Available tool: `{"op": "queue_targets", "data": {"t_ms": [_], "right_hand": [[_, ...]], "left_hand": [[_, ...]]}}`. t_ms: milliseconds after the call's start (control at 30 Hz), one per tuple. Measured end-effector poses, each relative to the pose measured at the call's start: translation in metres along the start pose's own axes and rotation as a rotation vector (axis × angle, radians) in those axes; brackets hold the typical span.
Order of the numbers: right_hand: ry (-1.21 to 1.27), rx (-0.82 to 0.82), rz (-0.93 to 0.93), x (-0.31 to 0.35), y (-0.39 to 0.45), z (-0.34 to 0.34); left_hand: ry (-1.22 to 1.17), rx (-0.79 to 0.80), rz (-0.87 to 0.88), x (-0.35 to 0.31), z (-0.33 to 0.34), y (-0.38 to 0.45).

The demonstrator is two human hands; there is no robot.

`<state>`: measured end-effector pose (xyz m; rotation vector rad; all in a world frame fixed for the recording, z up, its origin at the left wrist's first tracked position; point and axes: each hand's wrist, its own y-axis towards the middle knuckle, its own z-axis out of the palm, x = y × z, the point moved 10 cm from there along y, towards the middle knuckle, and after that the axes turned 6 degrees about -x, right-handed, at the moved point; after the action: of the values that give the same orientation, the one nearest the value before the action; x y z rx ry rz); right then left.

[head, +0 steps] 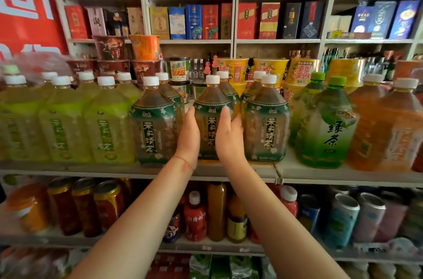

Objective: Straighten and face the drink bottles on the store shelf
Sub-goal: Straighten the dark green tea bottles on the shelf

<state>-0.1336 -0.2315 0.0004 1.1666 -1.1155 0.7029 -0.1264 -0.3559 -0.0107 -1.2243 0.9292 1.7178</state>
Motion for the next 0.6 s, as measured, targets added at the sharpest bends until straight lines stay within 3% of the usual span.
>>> {"op": "queue_targets", "data": {"t_ms": [267, 600], "right_hand": [[0.066, -0.026, 0.100, -0.004, 0.000, 0.000], [0.271, -0.041, 0.534, -0.034, 0.007, 0.006]], "left_hand": [[-0.075, 0.017, -0.109, 0.017, 0.002, 0.018], [-0.111, 0.001, -0.183, 0.022, 0.004, 0.026]]}}
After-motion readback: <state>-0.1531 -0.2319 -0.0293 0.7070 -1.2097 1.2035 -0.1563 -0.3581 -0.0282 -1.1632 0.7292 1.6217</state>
